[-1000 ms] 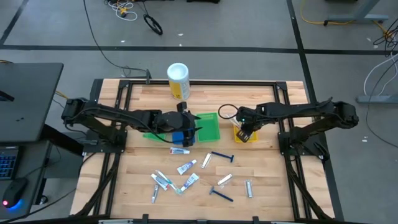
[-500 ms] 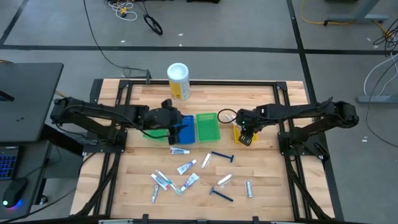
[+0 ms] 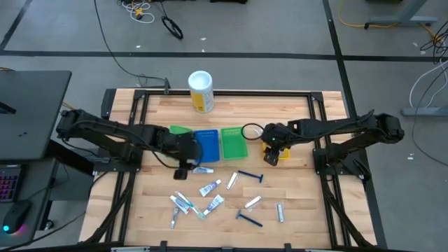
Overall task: Pick & Place Travel size toiletries
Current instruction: Put the green and white toothbrush into the yellow bin
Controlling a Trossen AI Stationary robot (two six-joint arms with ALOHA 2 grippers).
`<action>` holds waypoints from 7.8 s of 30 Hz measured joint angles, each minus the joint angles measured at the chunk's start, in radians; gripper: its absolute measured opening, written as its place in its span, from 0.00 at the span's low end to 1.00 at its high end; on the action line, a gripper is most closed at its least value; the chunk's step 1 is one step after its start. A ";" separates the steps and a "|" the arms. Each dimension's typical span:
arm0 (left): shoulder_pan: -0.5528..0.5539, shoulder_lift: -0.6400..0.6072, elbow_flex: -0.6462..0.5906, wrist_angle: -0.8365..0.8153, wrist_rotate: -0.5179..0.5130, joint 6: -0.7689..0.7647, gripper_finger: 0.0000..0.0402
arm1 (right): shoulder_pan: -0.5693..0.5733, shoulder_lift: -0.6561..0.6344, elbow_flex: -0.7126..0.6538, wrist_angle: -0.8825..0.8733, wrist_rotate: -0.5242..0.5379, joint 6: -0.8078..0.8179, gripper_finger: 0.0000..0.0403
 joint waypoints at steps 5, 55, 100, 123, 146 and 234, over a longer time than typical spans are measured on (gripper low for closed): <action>-0.013 0.000 -0.065 0.006 0.044 -0.010 0.46 | 0.000 0.000 0.000 0.050 0.000 -0.022 0.48; -0.414 0.331 -0.388 0.789 -0.005 -0.169 0.52 | 0.000 0.000 0.000 0.317 0.025 -0.040 0.48; -0.361 0.324 -0.323 0.764 0.038 -0.140 0.09 | 0.000 0.000 0.000 0.345 0.026 -0.040 0.48; -0.100 -0.031 -0.321 1.023 -0.110 0.153 0.09 | 0.135 0.000 0.000 0.659 0.143 -0.479 0.48; 0.070 -0.023 -0.321 1.395 0.005 0.163 0.10 | 0.197 0.072 -0.040 1.159 0.106 -0.536 0.48; 0.142 0.239 -0.215 1.559 -0.015 0.241 0.22 | 0.068 0.144 -0.026 1.244 -0.059 -0.404 0.06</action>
